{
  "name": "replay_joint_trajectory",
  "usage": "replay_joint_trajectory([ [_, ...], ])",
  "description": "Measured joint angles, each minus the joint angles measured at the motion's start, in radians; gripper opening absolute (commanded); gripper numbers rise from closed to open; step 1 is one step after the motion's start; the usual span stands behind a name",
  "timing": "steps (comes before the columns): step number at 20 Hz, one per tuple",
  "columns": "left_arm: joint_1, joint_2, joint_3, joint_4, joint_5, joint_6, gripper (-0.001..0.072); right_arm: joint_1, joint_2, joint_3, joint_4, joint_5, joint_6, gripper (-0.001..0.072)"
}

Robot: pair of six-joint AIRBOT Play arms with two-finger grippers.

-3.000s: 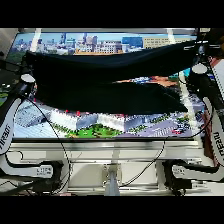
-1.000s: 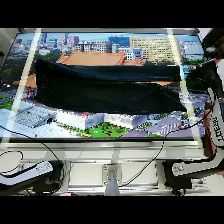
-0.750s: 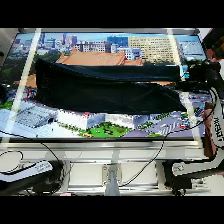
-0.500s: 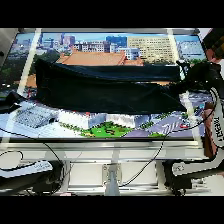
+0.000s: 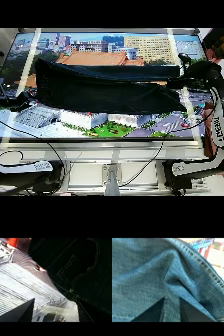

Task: Fold the clothes and pants, and hang the long-sleeved shirts on hangers.

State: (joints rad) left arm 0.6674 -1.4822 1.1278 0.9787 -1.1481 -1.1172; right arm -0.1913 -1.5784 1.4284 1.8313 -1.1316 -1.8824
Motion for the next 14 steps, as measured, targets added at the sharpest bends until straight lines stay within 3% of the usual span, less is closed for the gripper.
replay_joint_trajectory([
  [4,0.013,0.041,0.011,-0.007,0.011,0.006,0.059,-0.008,0.005,0.109,-0.007,0.018,0.102,0.0016],
  [9,0.087,0.177,-0.002,-0.008,0.015,0.078,0.059,-0.059,0.088,0.196,-0.116,-0.058,0.147,0.0015],
  [14,0.153,0.28,-0.095,-0.008,0.049,0.15,0.059,-0.206,0.224,0.016,-0.163,-0.164,0.159,0.0015],
])
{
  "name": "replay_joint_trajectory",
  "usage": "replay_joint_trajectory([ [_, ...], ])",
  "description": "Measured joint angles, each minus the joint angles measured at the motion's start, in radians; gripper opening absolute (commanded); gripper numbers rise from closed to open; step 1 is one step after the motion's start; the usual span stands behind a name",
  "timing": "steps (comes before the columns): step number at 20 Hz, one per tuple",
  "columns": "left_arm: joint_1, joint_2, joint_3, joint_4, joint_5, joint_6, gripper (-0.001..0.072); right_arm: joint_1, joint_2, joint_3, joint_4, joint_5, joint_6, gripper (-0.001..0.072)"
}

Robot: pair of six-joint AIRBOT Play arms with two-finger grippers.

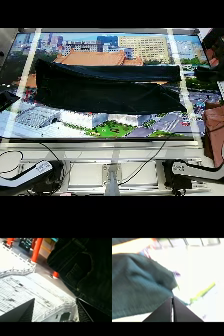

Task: Fold the clothes and pants, and hang the long-sleeved shirts on hangers.

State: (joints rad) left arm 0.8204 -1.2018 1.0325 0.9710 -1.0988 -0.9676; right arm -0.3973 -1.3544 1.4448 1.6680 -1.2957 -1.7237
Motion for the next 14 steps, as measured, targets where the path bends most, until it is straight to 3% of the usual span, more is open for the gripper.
replay_joint_trajectory([
  [3,0.011,0.019,-0.055,-0.009,0.038,0.017,0.059,-0.094,0.122,-0.263,0.056,0.04,0.0,0.0017],
  [4,0.013,0.023,-0.069,-0.015,0.051,0.022,0.059,-0.115,0.157,-0.353,0.077,0.077,0.008,0.0069],
  [6,0.015,0.027,-0.087,-0.039,0.066,0.025,0.059,-0.141,0.209,-0.519,0.114,0.173,0.07,0.0423],
  [10,0.015,0.03,-0.101,-0.098,0.083,0.028,0.059,-0.163,0.234,-0.708,0.168,0.372,0.233,0.0439],
  [14,0.014,0.03,-0.105,-0.128,0.087,0.029,0.059,-0.169,0.204,-0.76,0.233,0.504,0.314,0.0438],
])
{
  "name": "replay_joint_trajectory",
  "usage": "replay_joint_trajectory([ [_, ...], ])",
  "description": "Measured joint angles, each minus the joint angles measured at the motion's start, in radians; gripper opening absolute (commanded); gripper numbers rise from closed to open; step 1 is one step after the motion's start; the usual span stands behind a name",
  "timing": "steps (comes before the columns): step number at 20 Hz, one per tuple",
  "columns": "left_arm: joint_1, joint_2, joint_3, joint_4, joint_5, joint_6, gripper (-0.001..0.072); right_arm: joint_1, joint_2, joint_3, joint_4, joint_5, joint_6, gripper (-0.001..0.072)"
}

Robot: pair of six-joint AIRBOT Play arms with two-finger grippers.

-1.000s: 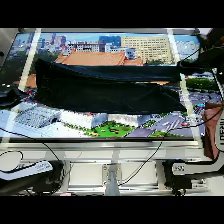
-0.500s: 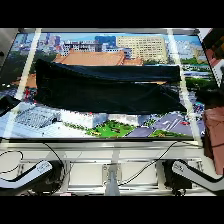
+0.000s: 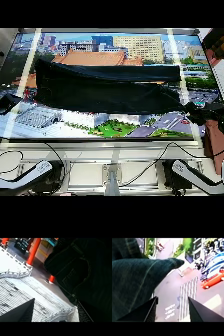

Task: Fold the clothes and pants, and hang the long-sleeved shirts on hangers.

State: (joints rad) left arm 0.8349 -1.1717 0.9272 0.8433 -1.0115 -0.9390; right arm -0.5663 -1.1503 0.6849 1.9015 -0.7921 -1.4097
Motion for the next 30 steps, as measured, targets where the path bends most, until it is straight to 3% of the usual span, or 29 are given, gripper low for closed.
replay_joint_trajectory([
  [4,0.0,0.0,-0.001,-0.009,0.001,0.0,0.059,-0.002,-0.029,-0.015,0.071,0.119,0.041,0.0435],
  [7,0.0,0.0,-0.001,-0.012,0.002,0.001,0.059,-0.002,-0.047,-0.018,0.094,0.199,0.098,0.0387],
  [14,0.0,0.0,-0.005,-0.015,0.002,0.0,0.059,0.036,-0.103,-0.019,0.133,0.276,0.162,0.0381],
  [15,0.0,0.0,-0.006,-0.015,0.002,0.0,0.059,0.047,-0.107,-0.019,0.136,0.281,0.167,0.034],
  [16,0.0,0.0,-0.006,-0.015,0.002,0.0,0.059,0.061,-0.111,-0.019,0.138,0.288,0.177,0.0215],
  [18,0.0,0.0,-0.01,-0.015,0.002,0.0,0.059,0.086,-0.117,-0.019,0.14,0.302,0.197,0.0054],
  [19,0.0,0.0,-0.013,-0.015,0.002,0.0,0.059,0.099,-0.119,-0.019,0.14,0.316,0.203,0.0018],
  [24,0.0,-0.015,-0.036,-0.015,-0.001,-0.026,0.0594,0.13,-0.119,0.007,0.129,0.359,0.198,0.0017],
  [28,0.0,-0.058,-0.074,-0.015,-0.004,-0.065,0.0607,0.136,-0.093,0.075,0.112,0.349,0.072,0.0017],
  [30,0.0,-0.085,-0.09,-0.031,-0.003,-0.084,0.0716,0.137,-0.083,0.11,0.108,0.335,0.029,0.0017],
])
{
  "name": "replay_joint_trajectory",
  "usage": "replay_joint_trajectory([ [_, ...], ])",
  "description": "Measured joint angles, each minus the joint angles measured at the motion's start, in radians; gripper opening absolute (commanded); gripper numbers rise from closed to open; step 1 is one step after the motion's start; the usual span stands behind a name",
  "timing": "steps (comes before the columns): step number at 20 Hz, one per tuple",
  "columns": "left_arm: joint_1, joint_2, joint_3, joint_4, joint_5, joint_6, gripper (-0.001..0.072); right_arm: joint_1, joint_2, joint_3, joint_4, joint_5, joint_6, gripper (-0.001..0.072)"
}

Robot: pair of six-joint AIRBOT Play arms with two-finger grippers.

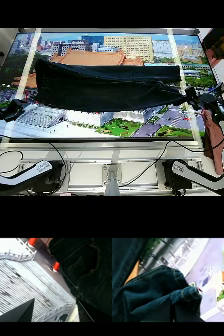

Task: Fold the clothes and pants, and hang the long-sleeved shirts on hangers.

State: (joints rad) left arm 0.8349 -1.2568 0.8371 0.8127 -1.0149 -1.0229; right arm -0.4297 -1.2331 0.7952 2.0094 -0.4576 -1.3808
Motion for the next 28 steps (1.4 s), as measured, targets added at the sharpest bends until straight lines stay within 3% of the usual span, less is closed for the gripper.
replay_joint_trajectory([
  [3,0.0,-0.05,-0.011,-0.074,0.008,-0.004,0.0715,0.001,0.008,0.043,-0.004,-0.009,-0.033,0.0017],
  [12,-0.129,-0.253,-0.016,-0.344,0.128,0.165,0.0681,0.001,0.012,0.081,-0.006,-0.049,-0.051,0.0018],
  [15,-0.21,-0.286,-0.016,-0.465,0.226,0.24,0.0576,0.001,0.013,0.082,-0.006,-0.077,-0.053,0.0018],
  [16,-0.235,-0.292,-0.016,-0.5,0.269,0.258,0.0508,0.001,0.016,0.082,-0.006,-0.086,-0.053,0.0018],
  [17,-0.261,-0.297,-0.016,-0.528,0.322,0.274,0.0345,0.001,0.018,0.082,-0.006,-0.09,-0.053,0.0018],
  [18,-0.282,-0.301,-0.016,-0.543,0.371,0.288,0.0117,0.001,0.02,0.082,-0.006,-0.094,-0.053,0.0018],
  [19,-0.301,-0.304,-0.017,-0.562,0.42,0.296,0.0074,0.001,0.024,0.082,-0.006,-0.098,-0.053,0.0017],
  [23,-0.336,-0.296,-0.004,-0.659,0.489,0.317,0.0073,0.001,0.04,0.111,-0.016,-0.128,-0.107,0.0017],
  [28,-0.346,-0.22,0.105,-0.71,0.437,0.322,0.0072,0.002,0.044,0.297,-0.101,-0.245,-0.166,0.0016],
])
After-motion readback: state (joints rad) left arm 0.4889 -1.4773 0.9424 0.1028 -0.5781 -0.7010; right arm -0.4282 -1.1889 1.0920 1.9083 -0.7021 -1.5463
